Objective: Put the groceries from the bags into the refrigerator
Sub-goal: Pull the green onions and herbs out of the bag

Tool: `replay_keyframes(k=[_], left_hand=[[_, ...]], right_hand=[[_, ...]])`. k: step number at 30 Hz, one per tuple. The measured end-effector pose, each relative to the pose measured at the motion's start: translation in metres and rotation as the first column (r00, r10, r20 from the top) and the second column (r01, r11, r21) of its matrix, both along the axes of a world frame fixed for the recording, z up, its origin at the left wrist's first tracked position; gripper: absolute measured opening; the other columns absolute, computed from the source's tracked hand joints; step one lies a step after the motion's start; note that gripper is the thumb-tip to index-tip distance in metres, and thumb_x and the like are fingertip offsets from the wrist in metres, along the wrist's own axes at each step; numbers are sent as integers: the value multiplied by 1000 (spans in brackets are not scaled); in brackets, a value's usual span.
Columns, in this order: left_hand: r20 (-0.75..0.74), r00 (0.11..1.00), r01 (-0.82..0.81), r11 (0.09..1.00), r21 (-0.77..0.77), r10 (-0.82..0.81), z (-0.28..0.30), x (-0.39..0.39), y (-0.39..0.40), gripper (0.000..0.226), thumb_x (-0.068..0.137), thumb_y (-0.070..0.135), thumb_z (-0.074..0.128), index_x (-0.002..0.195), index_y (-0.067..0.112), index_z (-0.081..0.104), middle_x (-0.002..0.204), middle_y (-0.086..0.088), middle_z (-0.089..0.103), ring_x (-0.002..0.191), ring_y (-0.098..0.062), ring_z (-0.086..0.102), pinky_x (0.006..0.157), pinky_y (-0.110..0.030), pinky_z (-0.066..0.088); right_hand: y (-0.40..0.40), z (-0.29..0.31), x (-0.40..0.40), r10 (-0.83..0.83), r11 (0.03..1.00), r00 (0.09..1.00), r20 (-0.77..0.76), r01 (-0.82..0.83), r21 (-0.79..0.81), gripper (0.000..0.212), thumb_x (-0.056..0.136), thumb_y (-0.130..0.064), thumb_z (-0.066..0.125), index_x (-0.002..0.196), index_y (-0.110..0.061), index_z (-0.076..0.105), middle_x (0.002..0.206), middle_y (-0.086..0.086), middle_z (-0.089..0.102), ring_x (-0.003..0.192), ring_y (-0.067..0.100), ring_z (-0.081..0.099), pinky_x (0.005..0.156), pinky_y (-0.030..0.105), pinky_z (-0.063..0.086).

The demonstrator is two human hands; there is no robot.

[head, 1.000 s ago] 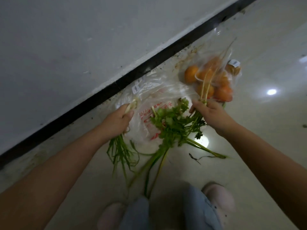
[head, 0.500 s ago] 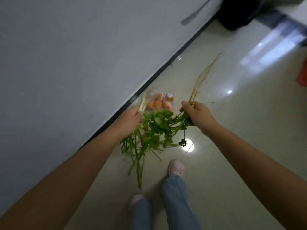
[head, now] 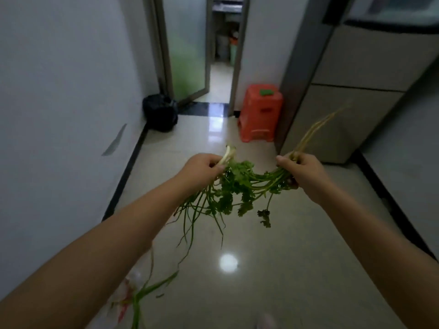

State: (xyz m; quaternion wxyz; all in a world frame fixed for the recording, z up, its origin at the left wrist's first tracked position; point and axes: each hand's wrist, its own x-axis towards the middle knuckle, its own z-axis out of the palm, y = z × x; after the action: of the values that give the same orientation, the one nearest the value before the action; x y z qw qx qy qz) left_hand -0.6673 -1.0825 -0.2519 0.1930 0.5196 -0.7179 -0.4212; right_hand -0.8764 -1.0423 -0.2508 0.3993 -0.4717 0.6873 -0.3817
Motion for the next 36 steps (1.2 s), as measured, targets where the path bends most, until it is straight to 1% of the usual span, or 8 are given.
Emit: replay_keyframes(k=[6,11,16,21,25,28,33,36], left_hand=[[-36,975,218,973,-69,-221,63,-212,-14,24,95,15,52,110,5,67,74,3,57,67,-8,52,63,-18,45],[6,953,302,942,-145,-304,97,-386,-38,25,95,18,53,111,7,68,91,-8,64,83,-18,58,87,-35,52],[89,937,349,891,-291,-338,126,-511,-81,25,96,21,51,112,10,67,100,-13,70,83,-19,59,83,-38,52],[153,951,310,856,-413,-270,151,-594,-172,24,95,21,52,104,6,69,84,-8,62,75,-18,53,67,-28,39],[200,955,293,805,-516,-220,176,-652,-266,21,94,18,54,94,3,68,75,-7,60,70,-17,51,62,-27,35],[229,953,298,758,-580,-199,201,-695,-333,16,94,19,53,91,10,66,63,1,48,62,-13,44,52,-22,28],[200,959,283,705,-651,-201,240,-779,-441,23,95,19,52,113,12,65,88,-4,60,84,-24,57,69,-26,36],[178,966,260,691,-675,-189,251,-836,-500,23,95,18,50,111,9,65,87,-7,61,78,-23,55,63,-27,36]], right_hand=[[39,57,-199,-299,951,954,6,298,-85,21,90,-20,56,71,-11,54,62,7,51,51,18,45,46,24,37],[22,94,-356,-389,911,921,-18,382,-152,25,89,-27,58,72,-8,57,72,10,56,65,22,57,58,27,48],[-24,124,-475,-364,911,931,14,360,-203,29,90,-23,56,66,-9,53,62,7,50,53,16,49,38,14,42],[-111,134,-562,-334,903,919,211,376,-207,23,90,-20,56,69,-10,54,62,5,54,48,12,55,38,15,43],[-206,149,-620,-304,886,905,297,383,-262,23,90,-19,56,69,-10,55,39,-3,59,32,0,53,34,13,43],[-277,172,-659,-291,870,912,288,378,-316,22,90,-18,56,70,-10,55,53,1,59,35,3,55,36,13,45],[-380,214,-737,-326,812,902,282,420,-406,25,89,-15,57,65,-9,55,43,-1,58,33,3,53,33,13,43],[-437,231,-790,-342,788,904,256,424,-446,24,88,-15,59,66,-9,55,32,-4,56,29,1,51,32,11,41]])
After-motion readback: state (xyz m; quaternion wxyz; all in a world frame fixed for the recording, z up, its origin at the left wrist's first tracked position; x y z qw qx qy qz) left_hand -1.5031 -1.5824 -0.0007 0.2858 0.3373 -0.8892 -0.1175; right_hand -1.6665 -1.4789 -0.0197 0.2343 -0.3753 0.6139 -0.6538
